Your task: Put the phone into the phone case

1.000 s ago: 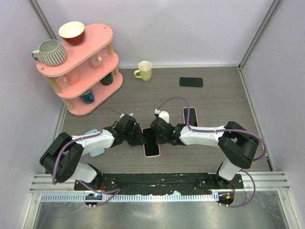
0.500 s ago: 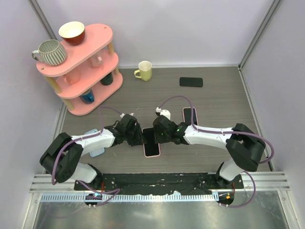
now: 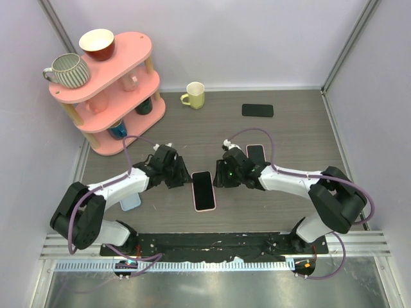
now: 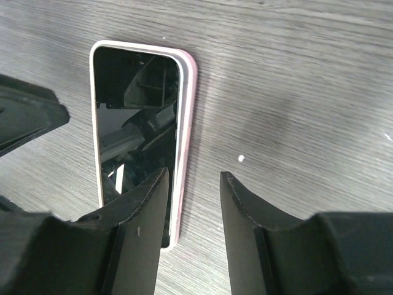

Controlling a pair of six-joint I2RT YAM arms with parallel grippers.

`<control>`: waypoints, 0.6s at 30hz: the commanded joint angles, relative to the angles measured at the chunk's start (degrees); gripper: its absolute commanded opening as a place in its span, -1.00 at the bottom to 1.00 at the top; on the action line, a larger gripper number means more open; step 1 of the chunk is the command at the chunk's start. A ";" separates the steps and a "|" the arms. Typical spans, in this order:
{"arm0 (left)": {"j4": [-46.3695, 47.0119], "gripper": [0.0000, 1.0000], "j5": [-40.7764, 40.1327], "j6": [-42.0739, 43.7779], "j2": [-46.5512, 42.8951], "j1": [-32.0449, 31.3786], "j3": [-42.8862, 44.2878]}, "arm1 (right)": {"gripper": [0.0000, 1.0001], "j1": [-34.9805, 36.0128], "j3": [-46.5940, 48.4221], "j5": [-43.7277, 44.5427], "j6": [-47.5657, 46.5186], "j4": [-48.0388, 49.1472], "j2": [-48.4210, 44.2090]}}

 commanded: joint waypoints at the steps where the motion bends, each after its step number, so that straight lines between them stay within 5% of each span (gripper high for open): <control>1: 0.77 -0.04 1.79 1.68 2.55 1.22 2.65 | -0.12 -0.73 1.45 -6.78 -2.29 6.58 2.90; 9: 3.06 -0.13 4.17 3.08 8.26 1.49 4.23 | -0.24 -1.88 5.84 -5.38 -4.93 6.14 9.05; 18: 3.50 -0.22 4.52 3.35 10.55 1.58 4.85 | -0.79 -2.23 4.10 -5.11 -4.50 6.75 12.93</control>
